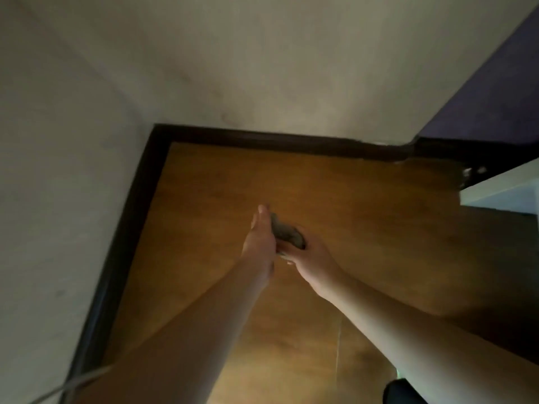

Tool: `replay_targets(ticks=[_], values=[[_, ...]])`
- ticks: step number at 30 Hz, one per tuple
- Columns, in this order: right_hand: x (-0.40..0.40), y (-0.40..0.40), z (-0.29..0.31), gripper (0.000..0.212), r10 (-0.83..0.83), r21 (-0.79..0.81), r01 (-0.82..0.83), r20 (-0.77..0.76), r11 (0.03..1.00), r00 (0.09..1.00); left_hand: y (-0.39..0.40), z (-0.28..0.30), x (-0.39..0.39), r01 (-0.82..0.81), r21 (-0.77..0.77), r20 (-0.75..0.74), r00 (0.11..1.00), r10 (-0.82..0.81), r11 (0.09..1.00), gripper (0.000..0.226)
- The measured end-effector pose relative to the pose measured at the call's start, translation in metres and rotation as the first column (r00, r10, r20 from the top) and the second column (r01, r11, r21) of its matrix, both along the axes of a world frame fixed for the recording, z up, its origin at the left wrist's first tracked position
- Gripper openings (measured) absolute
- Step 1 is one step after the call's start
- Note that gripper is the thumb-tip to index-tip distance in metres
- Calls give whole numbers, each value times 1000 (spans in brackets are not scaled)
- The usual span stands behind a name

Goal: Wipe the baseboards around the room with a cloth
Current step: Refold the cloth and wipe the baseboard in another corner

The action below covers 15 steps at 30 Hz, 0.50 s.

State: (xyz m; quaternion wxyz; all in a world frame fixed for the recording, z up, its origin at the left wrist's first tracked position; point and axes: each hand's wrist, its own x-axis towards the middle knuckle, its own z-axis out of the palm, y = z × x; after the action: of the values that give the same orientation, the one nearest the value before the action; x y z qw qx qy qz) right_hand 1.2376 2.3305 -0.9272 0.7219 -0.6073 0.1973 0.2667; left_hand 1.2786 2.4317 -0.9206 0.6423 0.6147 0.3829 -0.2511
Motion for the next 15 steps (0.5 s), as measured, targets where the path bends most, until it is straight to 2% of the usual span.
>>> replay_targets(ticks=[4, 6, 8, 11, 13, 15], values=[[-54, 13, 63, 27, 88, 2, -88, -68, 996, 994, 29, 51, -51, 77, 88, -105, 992, -68, 993, 24], [-78, 16, 110, 28, 153, 9, -153, -100, 988, 983, 43, 93, -76, 83, 8, -171, 982, -81, 997, 22], [-96, 16, 160, 31, 220, -8, -222, -107, 975, 970, 52, 137, -95, 39, -131, -229, 971, -68, 991, 28], [-109, 14, 243, 33, 253, -6, -256, -123, 967, 960, 59, 209, -113, -86, -244, -241, 970, 25, 966, 44], [-116, 16, 300, 32, 313, -8, -315, -109, 949, 944, 68, 260, -115, -167, -264, -245, 964, 101, 950, 50], [-119, 19, 353, 32, 355, -28, -358, -79, 933, 932, 75, 314, -116, -219, -208, -236, 957, 168, 953, 45]])
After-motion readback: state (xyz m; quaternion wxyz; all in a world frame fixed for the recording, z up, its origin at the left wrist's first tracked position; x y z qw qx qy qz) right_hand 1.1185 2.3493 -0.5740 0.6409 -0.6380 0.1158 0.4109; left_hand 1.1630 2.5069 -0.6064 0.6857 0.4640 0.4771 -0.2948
